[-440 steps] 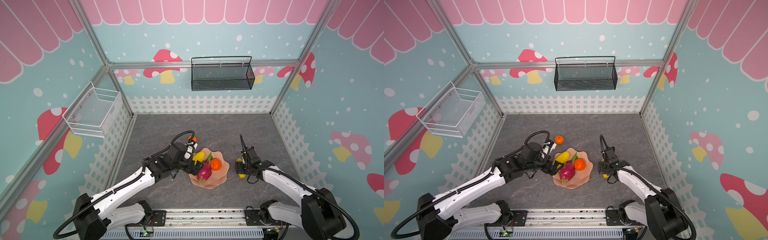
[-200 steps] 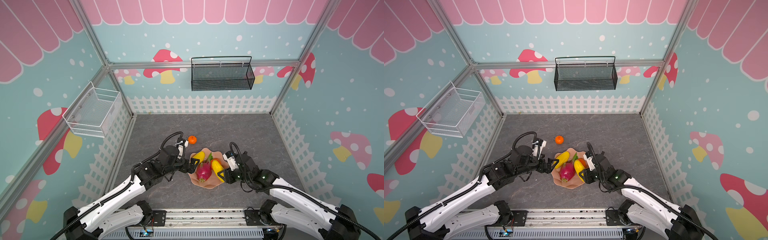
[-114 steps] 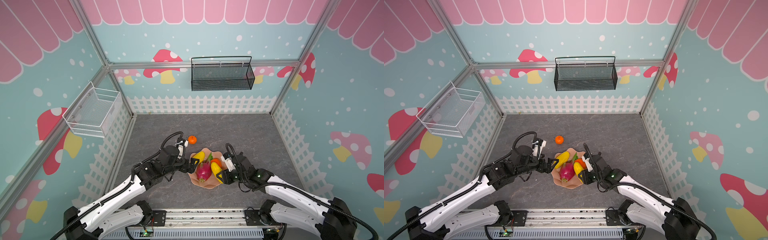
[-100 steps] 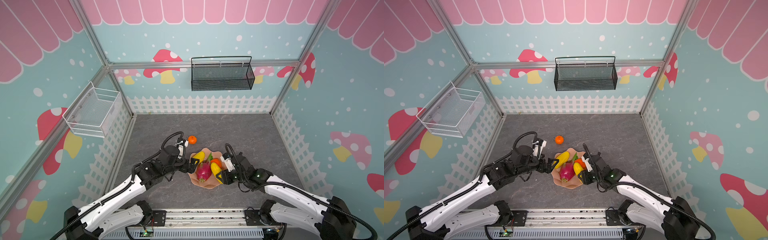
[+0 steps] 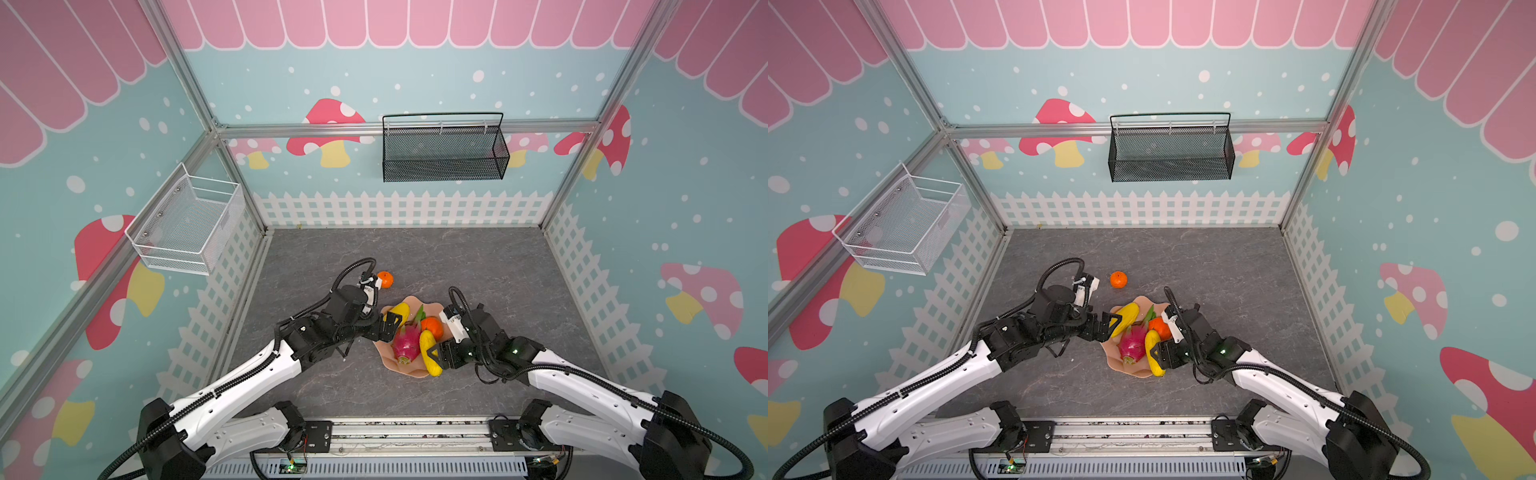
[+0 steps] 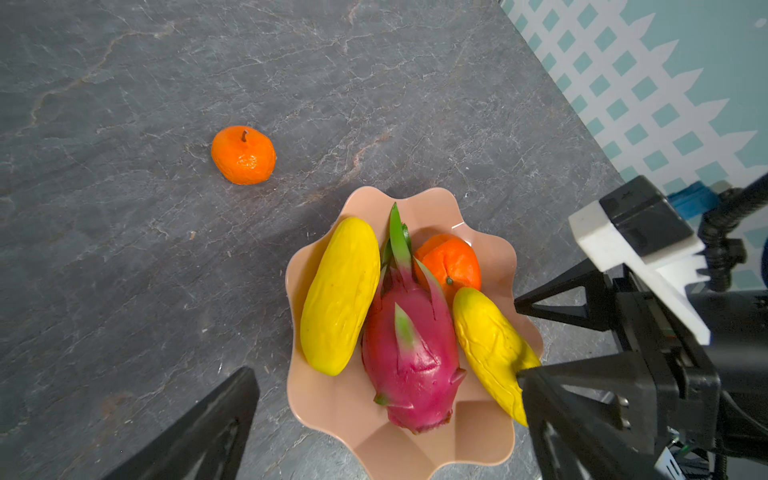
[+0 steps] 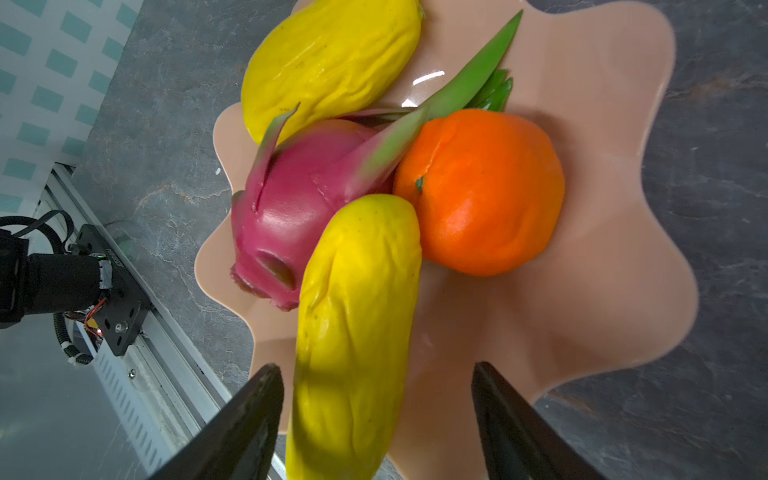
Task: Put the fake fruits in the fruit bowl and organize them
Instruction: 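Grasp the small mandarin with the left gripper while the right gripper withdraws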
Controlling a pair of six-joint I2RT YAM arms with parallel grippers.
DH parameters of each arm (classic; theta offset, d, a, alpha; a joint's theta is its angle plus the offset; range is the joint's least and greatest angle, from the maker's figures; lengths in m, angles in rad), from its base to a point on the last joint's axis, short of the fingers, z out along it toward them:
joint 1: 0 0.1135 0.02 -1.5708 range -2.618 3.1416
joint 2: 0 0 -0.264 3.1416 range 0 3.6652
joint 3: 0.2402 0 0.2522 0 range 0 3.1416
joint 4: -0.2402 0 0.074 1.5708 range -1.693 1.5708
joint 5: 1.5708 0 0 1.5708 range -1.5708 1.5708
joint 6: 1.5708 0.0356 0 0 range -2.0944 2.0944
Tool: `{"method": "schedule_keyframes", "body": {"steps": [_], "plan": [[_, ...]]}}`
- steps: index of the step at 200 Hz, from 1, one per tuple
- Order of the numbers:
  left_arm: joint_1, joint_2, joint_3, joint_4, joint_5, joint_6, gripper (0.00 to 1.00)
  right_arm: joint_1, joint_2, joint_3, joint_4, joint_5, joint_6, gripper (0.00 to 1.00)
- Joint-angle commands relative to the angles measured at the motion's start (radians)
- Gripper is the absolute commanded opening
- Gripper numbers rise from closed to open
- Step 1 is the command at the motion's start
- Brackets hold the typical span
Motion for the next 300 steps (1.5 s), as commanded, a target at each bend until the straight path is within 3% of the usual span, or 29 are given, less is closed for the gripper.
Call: {"method": "schedule_keyframes", "body": {"steps": [1,15,58,83,86,128,211,300], "plan": [[0.024,0.057,0.055,0.015,-0.093,0.034,1.0,0.006,-0.019,0.065,-0.009,0.041,-0.018,0.77],[0.074,0.117,0.082,0.026,-0.113,0.03,1.0,0.006,-0.027,0.101,-0.017,0.073,-0.031,0.78],[0.273,0.452,0.25,0.079,0.041,0.026,0.96,0.006,0.002,0.208,0.006,0.099,-0.139,0.92],[0.299,0.63,0.386,0.098,0.071,0.048,0.93,0.006,0.064,0.259,0.037,0.126,-0.186,0.95],[0.3,0.65,0.4,0.098,0.074,0.05,0.93,0.006,0.068,0.262,0.045,0.126,-0.191,1.0],[0.301,0.848,0.576,0.042,0.034,0.054,0.89,0.004,0.11,0.273,0.112,0.104,-0.232,0.98],[0.301,1.045,0.76,-0.075,-0.025,0.054,0.79,-0.027,0.116,0.224,0.182,0.019,-0.241,0.98],[0.301,1.108,0.772,-0.085,-0.04,0.061,0.75,-0.057,0.101,0.197,0.185,-0.01,-0.234,0.98]]}}
